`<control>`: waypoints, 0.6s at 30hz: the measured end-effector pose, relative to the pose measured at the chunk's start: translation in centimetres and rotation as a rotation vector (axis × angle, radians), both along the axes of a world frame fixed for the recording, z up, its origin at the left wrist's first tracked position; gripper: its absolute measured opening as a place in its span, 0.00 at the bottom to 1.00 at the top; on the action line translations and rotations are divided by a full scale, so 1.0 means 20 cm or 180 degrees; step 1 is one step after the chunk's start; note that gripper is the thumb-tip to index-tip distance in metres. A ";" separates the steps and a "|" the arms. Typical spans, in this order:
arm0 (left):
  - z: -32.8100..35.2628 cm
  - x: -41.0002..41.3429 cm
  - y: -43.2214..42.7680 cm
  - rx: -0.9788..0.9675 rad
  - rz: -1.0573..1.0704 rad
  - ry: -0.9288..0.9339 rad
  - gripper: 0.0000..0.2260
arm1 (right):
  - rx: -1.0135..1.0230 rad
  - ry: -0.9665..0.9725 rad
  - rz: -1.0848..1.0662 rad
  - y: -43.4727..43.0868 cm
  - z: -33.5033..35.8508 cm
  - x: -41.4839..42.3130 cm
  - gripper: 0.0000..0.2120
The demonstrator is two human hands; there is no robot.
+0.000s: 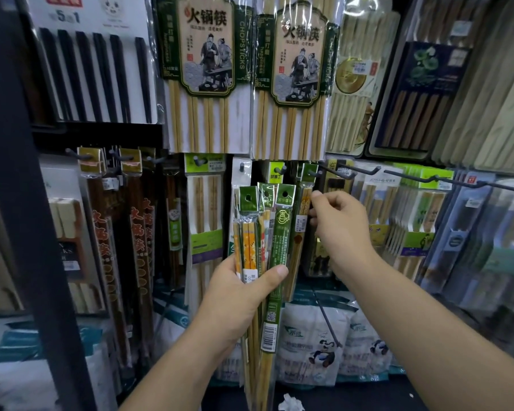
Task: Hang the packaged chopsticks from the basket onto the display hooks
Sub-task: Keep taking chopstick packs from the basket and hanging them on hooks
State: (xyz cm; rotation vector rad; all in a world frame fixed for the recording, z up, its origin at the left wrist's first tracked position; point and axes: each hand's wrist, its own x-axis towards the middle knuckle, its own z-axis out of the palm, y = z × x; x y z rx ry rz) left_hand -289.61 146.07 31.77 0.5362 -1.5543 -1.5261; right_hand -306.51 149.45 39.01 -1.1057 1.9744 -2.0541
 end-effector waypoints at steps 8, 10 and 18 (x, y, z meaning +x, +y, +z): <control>-0.02 -0.02 0.01 -0.0031 -0.0027 -0.0010 0.13 | -0.0012 0.0150 0.0954 0.13 -0.03 0.15 0.13; -0.03 -0.02 0.00 -0.0080 -0.0066 -0.0009 0.13 | -0.0057 0.0153 0.0975 0.14 -0.02 0.16 0.10; -0.03 -0.04 -0.01 0.0014 0.0001 -0.0069 0.09 | -0.0223 0.0154 0.0662 0.14 0.05 0.11 0.10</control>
